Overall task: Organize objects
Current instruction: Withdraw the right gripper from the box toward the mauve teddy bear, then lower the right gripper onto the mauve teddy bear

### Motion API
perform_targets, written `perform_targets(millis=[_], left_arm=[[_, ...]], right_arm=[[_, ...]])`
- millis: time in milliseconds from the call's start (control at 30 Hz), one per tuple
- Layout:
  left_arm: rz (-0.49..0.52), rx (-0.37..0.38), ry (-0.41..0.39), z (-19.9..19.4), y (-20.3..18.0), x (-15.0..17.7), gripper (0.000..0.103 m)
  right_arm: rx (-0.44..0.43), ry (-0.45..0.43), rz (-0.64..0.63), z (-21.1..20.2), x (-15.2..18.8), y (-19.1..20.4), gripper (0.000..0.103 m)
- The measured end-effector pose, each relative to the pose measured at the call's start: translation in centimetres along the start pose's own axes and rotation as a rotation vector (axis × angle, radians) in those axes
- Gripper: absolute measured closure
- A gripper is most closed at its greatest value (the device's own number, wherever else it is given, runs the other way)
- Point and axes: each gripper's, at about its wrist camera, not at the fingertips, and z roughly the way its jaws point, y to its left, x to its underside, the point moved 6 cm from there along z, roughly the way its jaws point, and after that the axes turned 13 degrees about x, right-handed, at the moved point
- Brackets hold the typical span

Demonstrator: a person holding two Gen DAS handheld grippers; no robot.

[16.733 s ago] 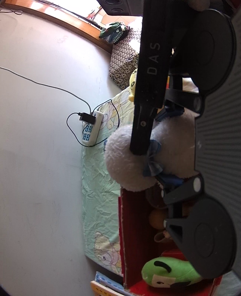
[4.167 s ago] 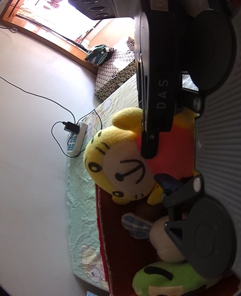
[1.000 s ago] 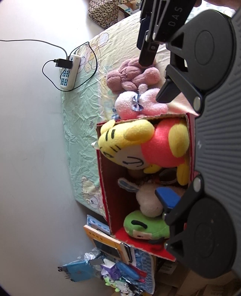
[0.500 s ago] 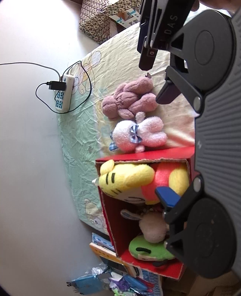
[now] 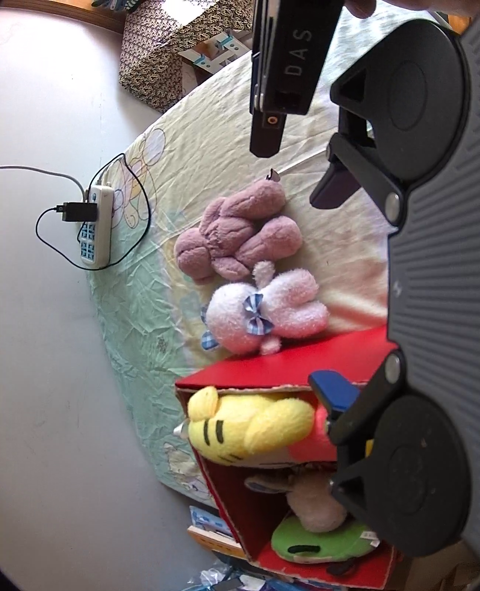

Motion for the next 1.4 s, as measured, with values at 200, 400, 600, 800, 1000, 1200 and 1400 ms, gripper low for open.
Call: perform_targets(millis=[200,400,600,800,1000,1200,1400], left_arm=[[-0.007,0.019,0.03,1.5,0.0,0.1,0.009],[-0.003,0.045,0.053,3.5,-0.7,0.6,0.009],[0.04,0.036,0.031,5.2,-1.7,0.8,0.009],[0.053,0.055,0.043,7.1,-2.3,-0.2,0.012],[0.052,0.07,0.059,9.4,-2.4,-0.9,0.014],[0.043,0.116,0.061,11.3,-2.3,-1.5,0.024],[-0.024,0.19,0.089,13.2,-1.3,-1.9,0.035]], right_arm=[[0.004,0.015,0.005,0.8,0.0,-0.5,0.065],[-0.002,0.054,0.023,2.3,0.2,-1.7,0.063],[-0.034,0.116,0.055,4.4,0.4,-2.9,0.063],[-0.065,0.154,0.093,6.4,-0.2,-3.9,0.063],[-0.096,0.174,0.086,8.3,-1.2,-4.2,0.063],[-0.139,0.201,0.076,10.3,-1.7,-3.8,0.063],[-0.165,0.236,0.053,12.1,-1.7,-3.1,0.063]])
